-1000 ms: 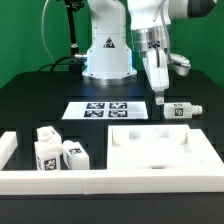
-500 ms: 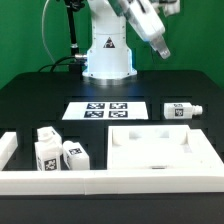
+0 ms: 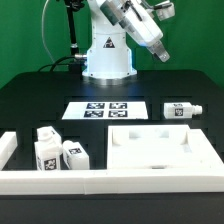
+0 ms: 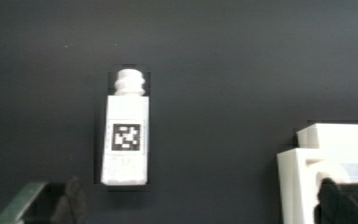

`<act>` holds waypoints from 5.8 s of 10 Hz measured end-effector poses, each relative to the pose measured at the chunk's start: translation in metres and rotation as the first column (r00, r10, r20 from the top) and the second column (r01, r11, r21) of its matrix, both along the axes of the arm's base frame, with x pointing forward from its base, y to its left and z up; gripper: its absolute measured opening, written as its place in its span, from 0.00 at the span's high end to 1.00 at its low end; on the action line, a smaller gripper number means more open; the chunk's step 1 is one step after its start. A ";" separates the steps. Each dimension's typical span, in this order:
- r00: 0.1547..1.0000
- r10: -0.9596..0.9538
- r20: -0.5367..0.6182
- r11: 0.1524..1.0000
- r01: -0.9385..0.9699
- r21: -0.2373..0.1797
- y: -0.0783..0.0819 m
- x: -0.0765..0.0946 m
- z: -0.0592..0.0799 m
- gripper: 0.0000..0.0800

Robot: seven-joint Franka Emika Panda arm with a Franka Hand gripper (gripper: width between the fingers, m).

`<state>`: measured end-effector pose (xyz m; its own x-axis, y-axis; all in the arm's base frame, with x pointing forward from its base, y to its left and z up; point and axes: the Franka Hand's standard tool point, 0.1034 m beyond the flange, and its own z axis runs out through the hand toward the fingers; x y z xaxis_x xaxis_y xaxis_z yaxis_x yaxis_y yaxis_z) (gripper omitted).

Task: Assemble one leg

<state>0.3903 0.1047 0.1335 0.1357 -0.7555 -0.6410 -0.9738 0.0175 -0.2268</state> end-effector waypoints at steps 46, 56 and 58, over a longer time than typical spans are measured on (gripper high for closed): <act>0.982 0.176 0.068 0.863 -0.120 -0.491 -0.052 0.093 -0.028 0.64; 0.942 0.309 0.134 0.650 -0.106 -0.753 -0.015 0.142 0.049 0.64; 0.942 0.312 0.123 0.662 -0.123 -0.739 -0.012 0.138 0.045 0.64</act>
Offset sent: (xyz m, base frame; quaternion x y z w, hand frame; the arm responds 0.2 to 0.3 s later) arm 0.0062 0.0353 -0.0505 0.0065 0.0331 0.0319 0.9989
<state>0.5286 0.0924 0.1787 0.4209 -0.8946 0.1503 -0.8488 -0.4469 -0.2825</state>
